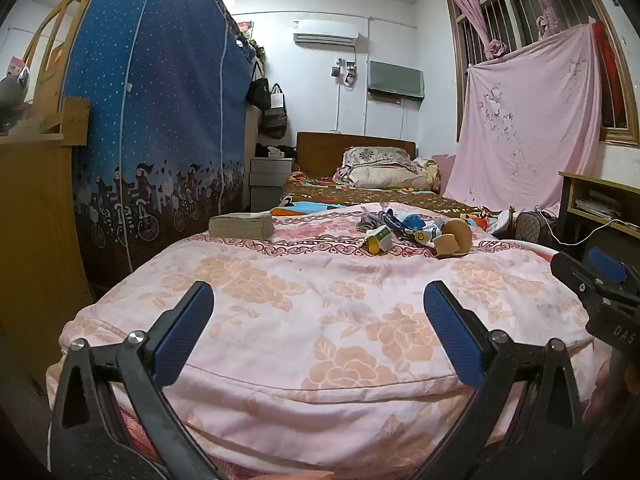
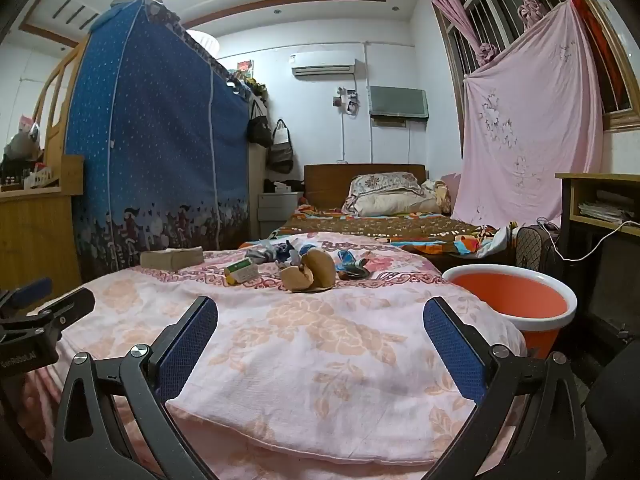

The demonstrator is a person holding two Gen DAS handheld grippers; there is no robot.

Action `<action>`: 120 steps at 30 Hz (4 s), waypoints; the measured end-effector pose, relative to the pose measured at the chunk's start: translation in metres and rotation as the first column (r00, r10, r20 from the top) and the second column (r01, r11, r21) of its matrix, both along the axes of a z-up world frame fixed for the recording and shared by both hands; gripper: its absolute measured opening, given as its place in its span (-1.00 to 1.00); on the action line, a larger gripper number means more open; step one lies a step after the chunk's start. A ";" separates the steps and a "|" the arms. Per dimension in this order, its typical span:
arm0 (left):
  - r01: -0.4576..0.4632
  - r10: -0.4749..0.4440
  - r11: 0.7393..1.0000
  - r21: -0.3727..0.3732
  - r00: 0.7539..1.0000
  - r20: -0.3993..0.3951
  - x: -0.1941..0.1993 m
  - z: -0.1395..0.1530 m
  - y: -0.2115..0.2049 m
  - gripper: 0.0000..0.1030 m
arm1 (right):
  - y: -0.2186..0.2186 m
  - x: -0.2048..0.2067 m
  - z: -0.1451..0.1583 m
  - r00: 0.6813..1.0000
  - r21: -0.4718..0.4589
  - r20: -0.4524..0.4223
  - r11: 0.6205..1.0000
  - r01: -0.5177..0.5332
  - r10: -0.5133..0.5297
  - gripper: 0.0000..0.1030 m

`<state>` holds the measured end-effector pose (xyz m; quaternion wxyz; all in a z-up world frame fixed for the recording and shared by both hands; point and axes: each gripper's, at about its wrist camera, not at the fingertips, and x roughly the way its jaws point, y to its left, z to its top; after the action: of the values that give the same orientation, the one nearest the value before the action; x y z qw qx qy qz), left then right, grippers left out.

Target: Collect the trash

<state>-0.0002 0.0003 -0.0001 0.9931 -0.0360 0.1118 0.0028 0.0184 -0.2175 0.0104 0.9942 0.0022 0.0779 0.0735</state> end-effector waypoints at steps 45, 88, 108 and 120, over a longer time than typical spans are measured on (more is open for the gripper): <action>0.001 -0.001 1.000 0.014 1.000 -0.003 0.000 0.000 -0.001 0.78 | -0.001 0.001 0.000 1.000 0.009 -0.008 1.000 0.000 0.000 1.00; 0.001 -0.001 1.000 0.022 1.000 -0.001 0.001 0.002 -0.003 0.78 | -0.001 0.001 0.000 1.000 0.010 -0.014 1.000 -0.001 0.001 1.00; 0.001 0.000 1.000 0.021 1.000 -0.005 0.002 0.001 -0.004 0.78 | -0.001 0.003 0.000 1.000 0.010 -0.024 1.000 -0.004 0.004 1.00; 0.000 0.000 1.000 -0.007 1.000 -0.030 0.024 0.006 0.004 0.78 | 0.001 0.013 0.003 0.997 0.016 -0.066 0.999 -0.036 0.037 1.00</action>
<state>0.0242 0.0039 0.0057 0.9912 -0.0393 0.1267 0.0030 0.0311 -0.2168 0.0131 0.9896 0.0107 0.1101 0.0920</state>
